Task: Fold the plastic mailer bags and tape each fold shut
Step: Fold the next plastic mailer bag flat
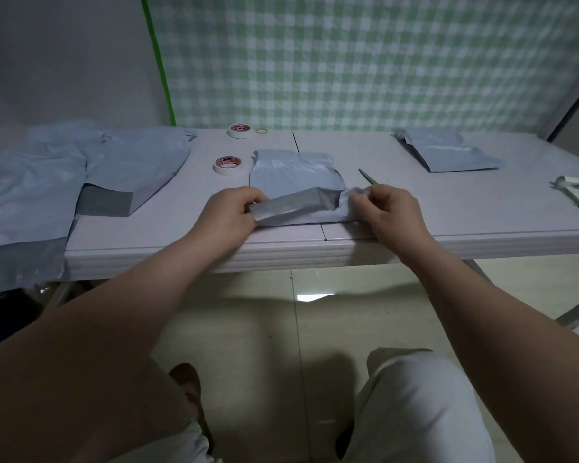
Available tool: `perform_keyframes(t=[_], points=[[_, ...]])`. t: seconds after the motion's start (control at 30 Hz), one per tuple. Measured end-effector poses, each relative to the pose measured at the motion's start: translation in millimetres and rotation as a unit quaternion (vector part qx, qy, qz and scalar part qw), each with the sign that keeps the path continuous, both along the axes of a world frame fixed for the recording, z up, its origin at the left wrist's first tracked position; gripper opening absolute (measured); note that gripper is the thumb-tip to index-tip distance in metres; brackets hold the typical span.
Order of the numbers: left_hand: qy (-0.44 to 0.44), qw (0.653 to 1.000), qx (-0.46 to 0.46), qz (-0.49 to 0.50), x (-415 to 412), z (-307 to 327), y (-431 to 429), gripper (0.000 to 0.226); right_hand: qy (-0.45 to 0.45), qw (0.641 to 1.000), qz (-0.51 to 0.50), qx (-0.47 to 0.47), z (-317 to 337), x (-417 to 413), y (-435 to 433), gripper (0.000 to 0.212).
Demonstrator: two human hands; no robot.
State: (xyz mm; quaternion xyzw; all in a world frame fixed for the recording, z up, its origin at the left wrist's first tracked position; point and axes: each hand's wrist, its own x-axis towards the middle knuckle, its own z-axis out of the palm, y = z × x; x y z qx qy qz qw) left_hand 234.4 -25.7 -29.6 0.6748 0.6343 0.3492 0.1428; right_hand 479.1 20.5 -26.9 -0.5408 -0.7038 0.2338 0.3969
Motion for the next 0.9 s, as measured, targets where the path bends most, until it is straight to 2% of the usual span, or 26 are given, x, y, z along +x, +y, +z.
perform_keyframes(t=[0.1, 0.17, 0.3, 0.47, 0.57, 0.67, 0.77, 0.9], points=[[-0.017, 0.998, -0.025, 0.05, 2, 3, 12, 0.023, 0.097, 0.993, 0.026, -0.058, 3, -5, 2, 0.013], [-0.024, 0.996, -0.048, 0.076, 4, 8, 17, 0.037, 0.108, 0.992, 0.013, -0.069, 4, -8, 3, 0.015], [-0.01, 0.991, -0.064, 0.119, 10, 14, 23, 0.046, 0.07, 0.994, -0.061, -0.052, 4, -16, 10, 0.027], [0.056, 0.988, -0.045, 0.136, 11, 11, 30, 0.039, -0.042, 0.992, -0.116, -0.02, 1, -26, 12, 0.03], [0.068, 0.987, -0.014, 0.144, 11, 2, 30, 0.033, -0.101, 0.984, -0.145, 0.001, -5, -28, 11, 0.025], [0.07, 0.985, -0.004, 0.16, 14, -3, 29, 0.02, -0.116, 0.982, -0.152, 0.004, -8, -31, 10, 0.017], [0.081, 0.982, -0.008, 0.171, 18, -3, 28, 0.021, -0.144, 0.979, -0.146, -0.009, -6, -35, 10, 0.014], [0.092, 0.981, -0.003, 0.169, 17, -4, 29, 0.021, -0.14, 0.974, -0.173, -0.036, 3, -43, 14, 0.032]])
